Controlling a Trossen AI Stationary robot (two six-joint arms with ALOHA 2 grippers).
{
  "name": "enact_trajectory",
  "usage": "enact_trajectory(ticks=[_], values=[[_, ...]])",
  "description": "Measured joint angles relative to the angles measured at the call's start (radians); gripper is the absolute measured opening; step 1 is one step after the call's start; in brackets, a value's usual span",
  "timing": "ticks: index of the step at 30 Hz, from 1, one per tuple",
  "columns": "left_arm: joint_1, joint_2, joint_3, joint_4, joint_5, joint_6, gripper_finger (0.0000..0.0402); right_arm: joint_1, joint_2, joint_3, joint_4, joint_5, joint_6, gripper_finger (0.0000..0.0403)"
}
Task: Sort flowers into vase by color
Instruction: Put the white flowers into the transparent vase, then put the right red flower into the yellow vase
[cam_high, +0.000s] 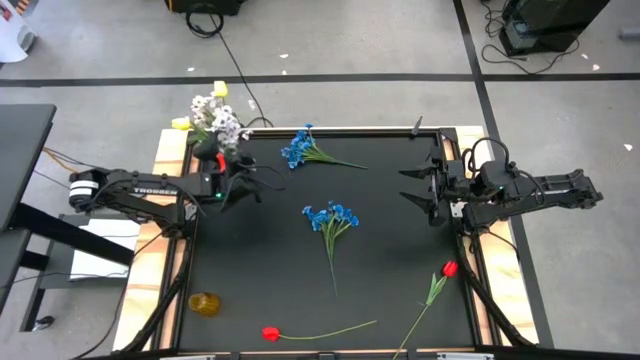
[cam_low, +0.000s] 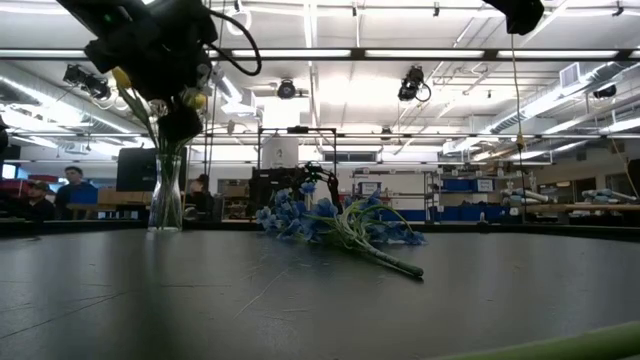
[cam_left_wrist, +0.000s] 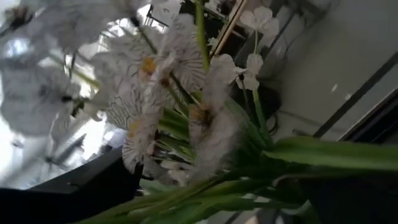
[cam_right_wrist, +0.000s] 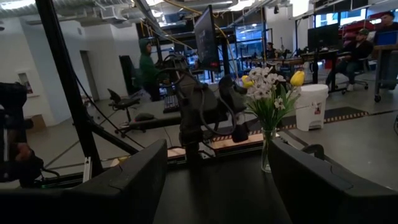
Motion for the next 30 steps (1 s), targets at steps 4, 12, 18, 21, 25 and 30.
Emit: enact_trajectory(ticks=[4, 12, 18, 21, 25, 30], values=[[-0.020, 0.000, 0.000, 0.001, 0.000, -0.152, 0.0400, 0.000, 0.000, 0.000, 0.000, 0.000, 0.000, 0.0286], [-0.038, 0.000, 0.000, -0.004, 0.000, -0.366, 0.0400, 0.000, 0.000, 0.000, 0.000, 0.000, 0.000, 0.0286], [-0.057, 0.000, 0.000, -0.013, 0.000, -0.509, 0.0400, 0.000, 0.000, 0.000, 0.000, 0.000, 0.000, 0.0286], [-0.054, 0.000, 0.000, -0.045, 0.002, -0.652, 0.0400, 0.000, 0.000, 0.000, 0.000, 0.000, 0.000, 0.0286], [-0.053, 0.000, 0.000, -0.083, 0.064, -0.799, 0.0400, 0.000, 0.000, 0.000, 0.000, 0.000, 0.000, 0.0286], [-0.025, 0.002, -0.017, -0.128, 0.178, -0.940, 0.0400, 0.000, 0.000, 0.000, 0.000, 0.000, 0.000, 0.0286]])
